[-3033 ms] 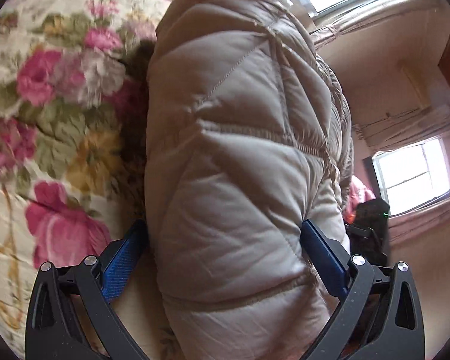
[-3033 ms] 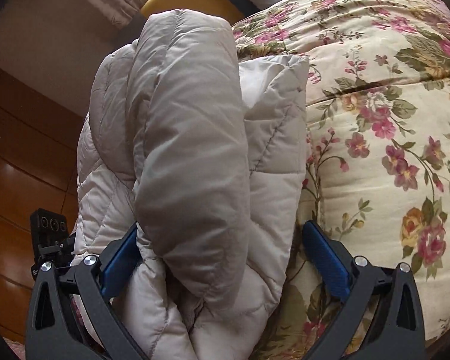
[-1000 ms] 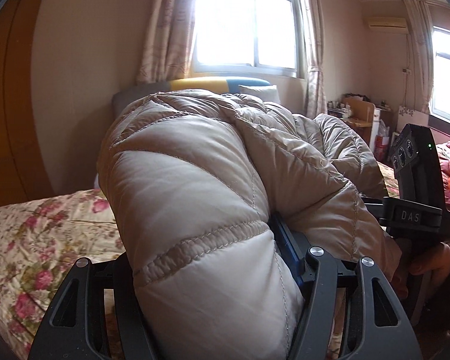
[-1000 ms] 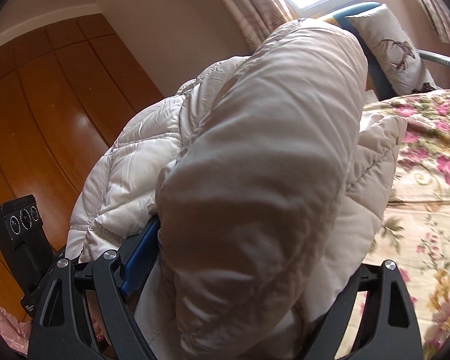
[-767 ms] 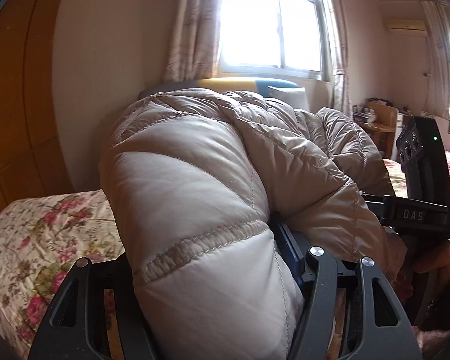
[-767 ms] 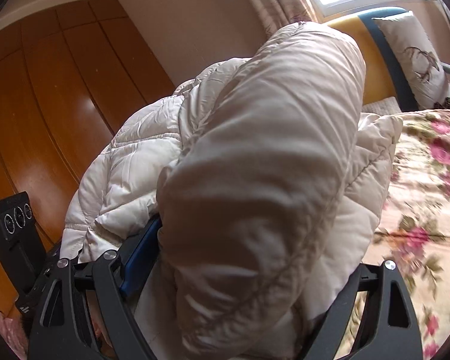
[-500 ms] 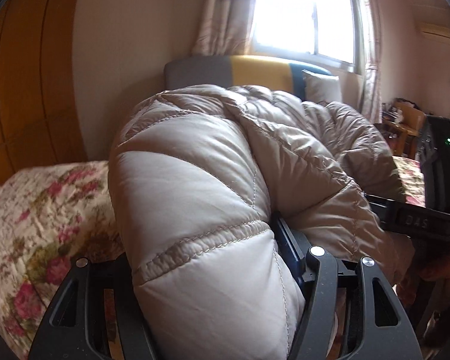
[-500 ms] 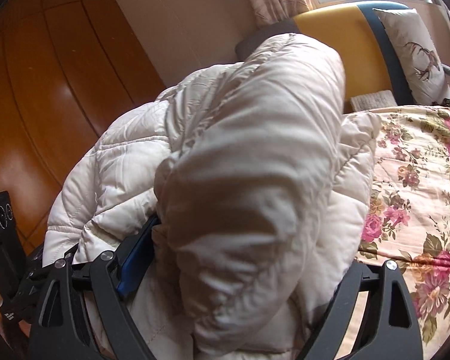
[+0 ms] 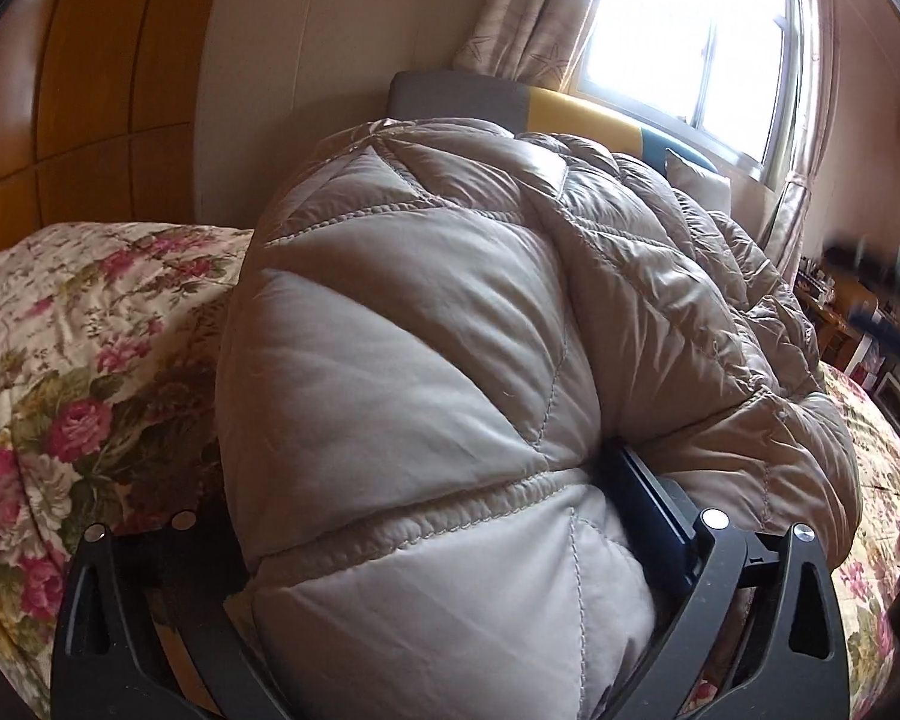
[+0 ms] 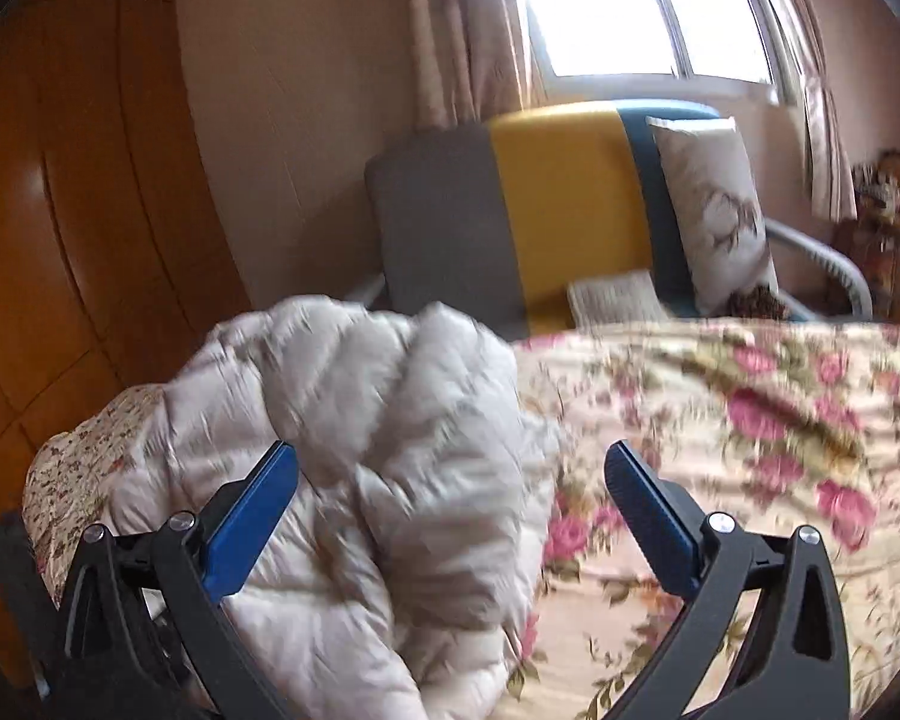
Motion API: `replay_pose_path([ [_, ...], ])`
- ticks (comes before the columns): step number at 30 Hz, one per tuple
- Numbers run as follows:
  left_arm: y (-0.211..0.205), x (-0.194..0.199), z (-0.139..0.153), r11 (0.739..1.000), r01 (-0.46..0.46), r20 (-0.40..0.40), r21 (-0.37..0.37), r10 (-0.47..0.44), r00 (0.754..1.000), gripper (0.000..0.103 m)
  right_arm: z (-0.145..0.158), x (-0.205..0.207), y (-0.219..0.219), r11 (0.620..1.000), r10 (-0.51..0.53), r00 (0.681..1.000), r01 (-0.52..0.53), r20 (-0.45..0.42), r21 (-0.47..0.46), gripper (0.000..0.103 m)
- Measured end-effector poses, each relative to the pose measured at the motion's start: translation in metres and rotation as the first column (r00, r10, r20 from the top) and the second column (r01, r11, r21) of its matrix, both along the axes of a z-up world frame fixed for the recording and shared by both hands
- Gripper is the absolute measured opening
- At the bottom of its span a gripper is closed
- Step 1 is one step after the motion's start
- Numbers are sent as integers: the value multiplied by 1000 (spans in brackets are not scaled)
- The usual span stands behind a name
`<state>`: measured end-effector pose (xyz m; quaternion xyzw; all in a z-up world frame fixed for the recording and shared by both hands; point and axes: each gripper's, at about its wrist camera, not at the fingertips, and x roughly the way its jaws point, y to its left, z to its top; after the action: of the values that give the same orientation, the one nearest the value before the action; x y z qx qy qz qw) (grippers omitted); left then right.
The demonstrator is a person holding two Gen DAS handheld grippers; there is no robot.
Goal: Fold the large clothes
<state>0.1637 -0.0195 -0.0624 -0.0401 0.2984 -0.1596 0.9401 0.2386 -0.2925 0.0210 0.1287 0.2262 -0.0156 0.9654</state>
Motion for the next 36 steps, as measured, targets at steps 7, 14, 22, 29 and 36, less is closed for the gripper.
replay_pose_path([
  [7, 4, 2, -3, 1000, -3, -18, -19, 3, 1000, 99, 29, 81, 77, 955, 231, 970, -240, -71, -174, 101],
  [14, 11, 8, -10, 991, 61, -56, -116, -68, 996, 99, -33, 125, 68, 976, 136, 960, -172, -246, -135, 101],
  [22, 29, -7, 62, 959, 13, 30, -282, -5, 1000, 99, -63, 119, 19, 995, 94, 961, -102, -260, -19, 101],
  [29, -19, 88, 95, 981, -162, 9, 105, 162, 987, 99, -68, 121, 24, 995, 72, 965, -89, -250, -55, 101],
  [36, -30, 146, 23, 972, -148, -167, 182, 179, 969, 100, -56, 122, 30, 995, 62, 963, -81, -264, -61, 101],
])
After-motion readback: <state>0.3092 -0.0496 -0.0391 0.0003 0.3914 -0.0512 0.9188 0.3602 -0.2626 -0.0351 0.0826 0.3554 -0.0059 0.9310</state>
